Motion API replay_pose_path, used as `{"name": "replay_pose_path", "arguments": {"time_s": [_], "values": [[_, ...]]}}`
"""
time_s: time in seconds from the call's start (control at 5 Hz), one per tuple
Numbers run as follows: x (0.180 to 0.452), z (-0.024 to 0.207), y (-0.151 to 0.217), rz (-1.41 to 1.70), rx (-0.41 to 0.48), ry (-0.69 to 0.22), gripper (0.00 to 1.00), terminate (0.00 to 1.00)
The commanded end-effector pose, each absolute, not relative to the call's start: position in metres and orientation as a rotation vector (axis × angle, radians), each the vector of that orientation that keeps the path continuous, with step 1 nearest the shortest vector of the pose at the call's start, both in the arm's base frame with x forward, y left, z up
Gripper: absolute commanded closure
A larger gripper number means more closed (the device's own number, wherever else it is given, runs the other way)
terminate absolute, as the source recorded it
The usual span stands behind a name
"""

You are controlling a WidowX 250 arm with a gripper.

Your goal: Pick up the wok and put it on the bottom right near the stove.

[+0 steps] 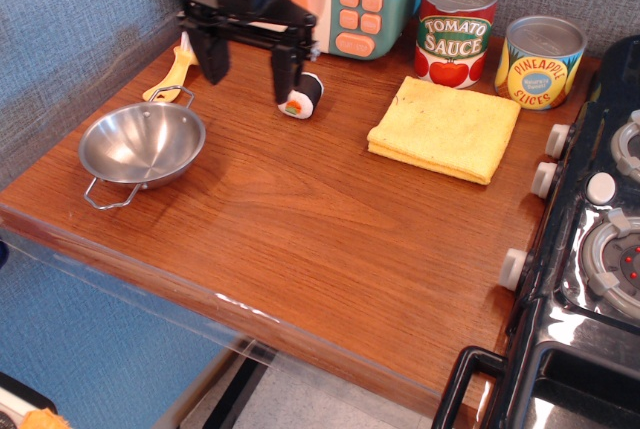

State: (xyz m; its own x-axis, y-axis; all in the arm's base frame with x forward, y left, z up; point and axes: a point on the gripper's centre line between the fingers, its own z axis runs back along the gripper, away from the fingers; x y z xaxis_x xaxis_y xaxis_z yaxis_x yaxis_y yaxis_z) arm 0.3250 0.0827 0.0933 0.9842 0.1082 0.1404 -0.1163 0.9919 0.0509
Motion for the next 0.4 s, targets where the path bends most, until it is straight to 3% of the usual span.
{"name": "replay_pose_path", "arguments": {"time_s": [0.0,0.2], "values": [[0.304,0.087,0.108,0.174,0.160,-0.118,0.00,0.00],[0.304,0.074,0.113,0.185,0.181,-0.081,0.00,0.00]]}}
